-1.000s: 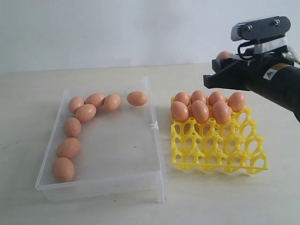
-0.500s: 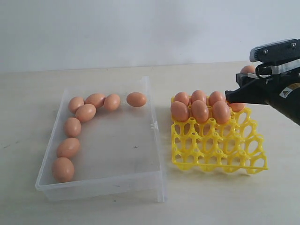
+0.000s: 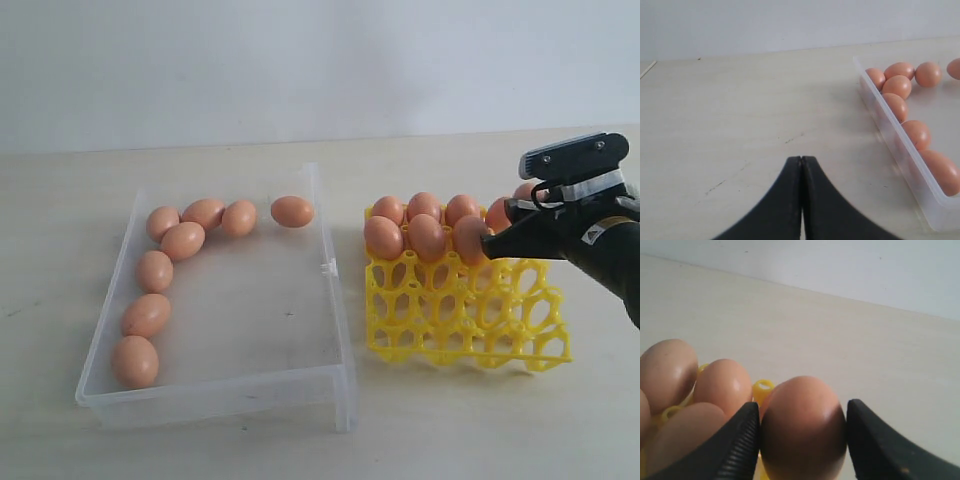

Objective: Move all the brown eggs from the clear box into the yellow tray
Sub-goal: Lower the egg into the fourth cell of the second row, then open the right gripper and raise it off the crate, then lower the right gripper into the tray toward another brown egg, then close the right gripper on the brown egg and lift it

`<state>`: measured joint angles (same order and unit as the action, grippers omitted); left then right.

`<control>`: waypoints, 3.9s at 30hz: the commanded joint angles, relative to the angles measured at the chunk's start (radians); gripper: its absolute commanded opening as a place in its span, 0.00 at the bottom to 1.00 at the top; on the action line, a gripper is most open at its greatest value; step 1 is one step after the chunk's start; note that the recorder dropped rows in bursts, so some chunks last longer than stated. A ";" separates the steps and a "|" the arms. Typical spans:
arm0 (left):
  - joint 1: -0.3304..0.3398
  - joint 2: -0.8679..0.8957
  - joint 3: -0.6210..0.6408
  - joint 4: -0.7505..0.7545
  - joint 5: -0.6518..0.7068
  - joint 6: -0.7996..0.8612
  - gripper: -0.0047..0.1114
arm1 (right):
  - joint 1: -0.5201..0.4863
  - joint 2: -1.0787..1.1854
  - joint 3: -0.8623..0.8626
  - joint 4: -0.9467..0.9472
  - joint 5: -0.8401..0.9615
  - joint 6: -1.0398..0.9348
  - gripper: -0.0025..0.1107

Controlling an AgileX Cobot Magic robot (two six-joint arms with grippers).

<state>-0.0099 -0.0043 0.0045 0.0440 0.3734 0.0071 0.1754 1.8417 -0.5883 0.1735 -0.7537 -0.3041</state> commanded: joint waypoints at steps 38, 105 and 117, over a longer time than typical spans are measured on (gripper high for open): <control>0.003 0.004 -0.005 0.003 -0.005 0.001 0.04 | -0.013 -0.164 0.002 -0.049 0.162 -0.200 0.57; 0.003 0.004 -0.005 0.003 -0.005 0.001 0.04 | 0.598 0.590 -1.364 0.377 1.512 0.671 0.62; 0.003 0.004 -0.005 0.003 -0.005 0.001 0.04 | 0.600 0.614 -1.364 0.399 1.475 0.671 0.58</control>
<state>-0.0099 -0.0043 0.0045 0.0440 0.3734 0.0071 0.7724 2.4500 -1.9427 0.5649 0.7296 0.3694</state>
